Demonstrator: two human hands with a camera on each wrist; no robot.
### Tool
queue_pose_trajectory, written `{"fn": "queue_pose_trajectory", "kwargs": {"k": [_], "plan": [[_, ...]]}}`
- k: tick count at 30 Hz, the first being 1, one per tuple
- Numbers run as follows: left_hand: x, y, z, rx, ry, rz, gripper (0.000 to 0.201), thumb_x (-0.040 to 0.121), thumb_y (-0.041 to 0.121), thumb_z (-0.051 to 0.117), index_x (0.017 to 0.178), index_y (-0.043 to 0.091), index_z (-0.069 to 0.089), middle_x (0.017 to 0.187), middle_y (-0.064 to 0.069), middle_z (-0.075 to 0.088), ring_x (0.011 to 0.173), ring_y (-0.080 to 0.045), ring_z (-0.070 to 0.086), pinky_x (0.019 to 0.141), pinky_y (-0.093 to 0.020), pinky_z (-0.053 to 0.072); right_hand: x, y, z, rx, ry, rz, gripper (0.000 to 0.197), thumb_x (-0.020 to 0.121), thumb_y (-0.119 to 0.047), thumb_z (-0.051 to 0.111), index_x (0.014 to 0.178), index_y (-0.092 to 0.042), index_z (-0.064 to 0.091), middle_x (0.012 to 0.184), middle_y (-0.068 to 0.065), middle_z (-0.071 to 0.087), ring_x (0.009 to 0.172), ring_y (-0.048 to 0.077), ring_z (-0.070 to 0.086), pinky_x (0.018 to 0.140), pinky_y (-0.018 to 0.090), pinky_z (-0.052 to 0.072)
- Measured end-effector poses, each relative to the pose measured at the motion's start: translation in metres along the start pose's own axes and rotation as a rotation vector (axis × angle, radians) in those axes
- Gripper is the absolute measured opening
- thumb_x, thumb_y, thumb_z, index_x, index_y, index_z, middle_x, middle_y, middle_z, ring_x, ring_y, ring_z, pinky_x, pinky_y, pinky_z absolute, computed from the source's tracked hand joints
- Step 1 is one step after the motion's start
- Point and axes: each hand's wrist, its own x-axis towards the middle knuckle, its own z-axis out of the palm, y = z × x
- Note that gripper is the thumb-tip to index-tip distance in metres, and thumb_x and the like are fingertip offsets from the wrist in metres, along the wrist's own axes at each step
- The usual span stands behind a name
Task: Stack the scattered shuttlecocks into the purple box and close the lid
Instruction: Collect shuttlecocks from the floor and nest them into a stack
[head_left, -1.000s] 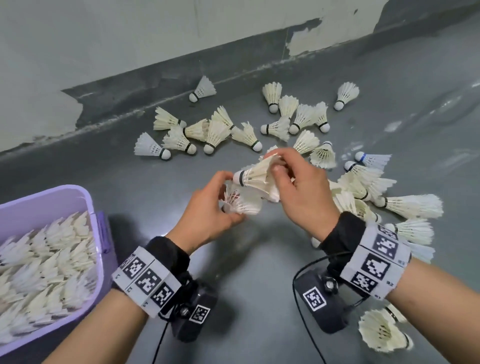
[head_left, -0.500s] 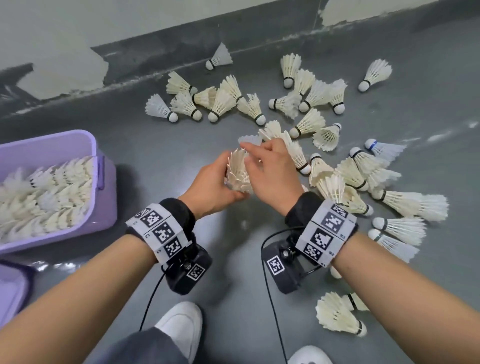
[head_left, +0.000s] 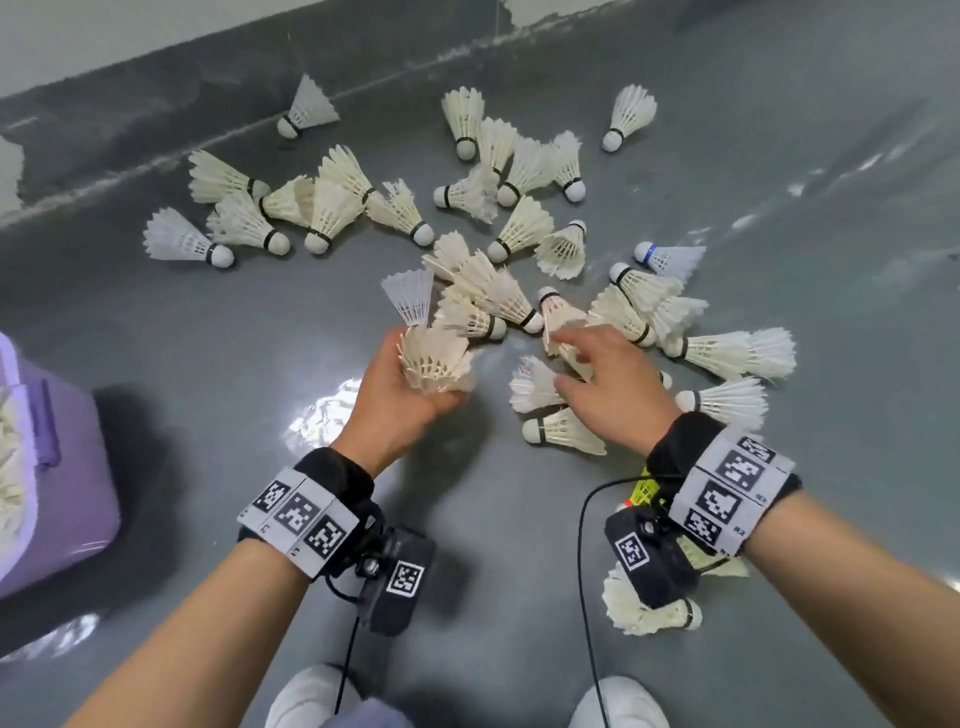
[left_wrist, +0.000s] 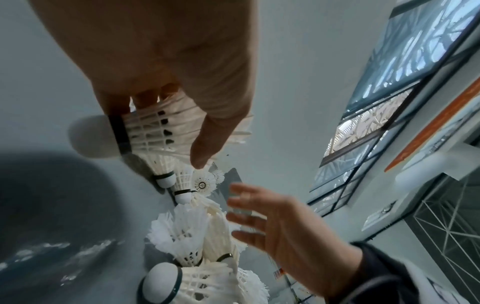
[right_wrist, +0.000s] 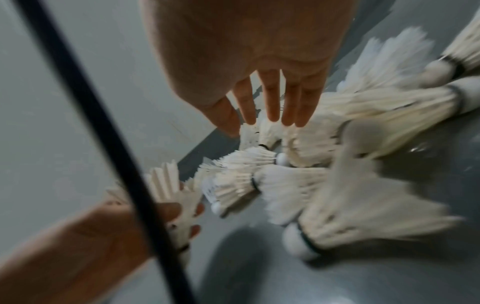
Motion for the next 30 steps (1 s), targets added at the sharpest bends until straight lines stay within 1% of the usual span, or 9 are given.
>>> {"fn": "queue_pose_trajectory", "kwargs": {"k": [2, 4, 8, 11, 12, 14, 18, 24, 30], "plan": [[-0.001, -0.002, 0.001, -0.018, 0.022, -0.019, 0.071, 0.068, 0.006, 0.083, 0.119, 0.022, 0.036, 0.101, 0.008, 0.056, 0.083, -0.002, 0.059, 0.058, -0.009, 0.048, -0.006, 0.006, 0.011, -0.11, 0.01, 0.026, 0.05, 0.082, -0.018, 0.059, 0.131, -0.021, 0.051, 0.129, 0.007, 0.04, 0.122, 0.025, 0.039, 0.102, 0.028, 0.031], [-0.003, -0.001, 0.002, -0.023, 0.029, -0.006, 0.084, 0.067, 0.01, 0.084, 0.126, 0.03, 0.028, 0.102, 0.003, 0.055, 0.083, -0.006, 0.06, 0.054, -0.012, 0.051, -0.012, 0.006, 0.02, -0.219, 0.153, 0.071, 0.045, 0.081, -0.021, 0.059, 0.125, -0.016, 0.052, 0.123, 0.009, 0.037, 0.119, 0.028, 0.034, 0.099, 0.034, 0.035], [-0.003, -0.005, 0.0, 0.023, -0.03, 0.071, 0.097, 0.066, 0.014, 0.086, 0.133, 0.044, 0.022, 0.108, -0.003, 0.058, 0.084, -0.011, 0.064, 0.061, -0.027, 0.054, -0.016, 0.001, 0.03, -0.283, 0.171, 0.257, 0.044, 0.084, -0.037, 0.055, 0.119, -0.012, 0.046, 0.12, 0.012, 0.039, 0.114, 0.033, 0.039, 0.087, 0.04, 0.04], [-0.004, -0.009, 0.002, 0.102, -0.076, 0.102, 0.082, 0.066, 0.015, 0.085, 0.128, 0.043, 0.038, 0.116, 0.017, 0.054, 0.093, -0.008, 0.058, 0.071, -0.036, 0.052, -0.014, 0.0, 0.034, -0.246, 0.073, 0.364, 0.059, 0.083, -0.054, 0.051, 0.126, -0.015, 0.041, 0.126, 0.013, 0.034, 0.119, 0.035, 0.036, 0.09, 0.044, 0.042], [-0.006, -0.01, 0.005, 0.122, -0.085, 0.103, 0.076, 0.067, 0.013, 0.084, 0.126, 0.037, 0.043, 0.112, 0.025, 0.053, 0.09, -0.001, 0.056, 0.071, -0.033, 0.051, -0.014, 0.0, 0.034, -0.225, 0.06, 0.37, 0.063, 0.082, -0.058, 0.051, 0.128, -0.017, 0.039, 0.127, 0.013, 0.033, 0.121, 0.035, 0.033, 0.091, 0.044, 0.042], [-0.009, -0.011, 0.009, 0.133, -0.099, 0.102, 0.067, 0.068, 0.005, 0.082, 0.121, 0.026, 0.046, 0.102, 0.021, 0.054, 0.077, 0.008, 0.055, 0.064, -0.018, 0.047, -0.015, -0.002, 0.034, -0.193, 0.057, 0.371, 0.07, 0.079, -0.061, 0.054, 0.131, -0.018, 0.036, 0.13, 0.013, 0.03, 0.122, 0.035, 0.031, 0.092, 0.044, 0.04], [-0.015, -0.013, 0.013, 0.194, -0.12, 0.109, 0.068, 0.067, 0.007, 0.081, 0.115, 0.028, 0.038, 0.105, 0.017, 0.049, 0.093, 0.002, 0.052, 0.065, -0.01, 0.046, -0.019, -0.002, 0.034, -0.166, 0.036, 0.435, 0.072, 0.077, -0.054, 0.062, 0.128, -0.014, 0.03, 0.128, 0.018, 0.035, 0.115, 0.039, 0.042, 0.085, 0.04, 0.042], [-0.019, -0.012, 0.016, 0.234, -0.17, 0.115, 0.07, 0.069, 0.006, 0.08, 0.113, 0.028, 0.03, 0.104, 0.014, 0.044, 0.095, -0.015, 0.054, 0.065, -0.026, 0.051, -0.023, 0.0, 0.028, 0.081, 0.054, 0.363, 0.048, 0.084, -0.019, 0.063, 0.122, -0.008, 0.037, 0.114, 0.016, 0.057, 0.105, 0.032, 0.055, 0.074, 0.026, 0.036], [-0.025, -0.013, 0.017, 0.236, -0.166, 0.111, 0.071, 0.065, 0.015, 0.086, 0.11, 0.027, 0.032, 0.1, 0.01, 0.046, 0.086, -0.01, 0.052, 0.065, -0.013, 0.044, -0.041, -0.029, 0.004, 0.336, 0.323, 0.061, 0.037, 0.088, -0.015, 0.06, 0.123, -0.016, 0.049, 0.103, 0.003, 0.062, 0.101, 0.02, 0.058, 0.075, 0.014, 0.032]]}}
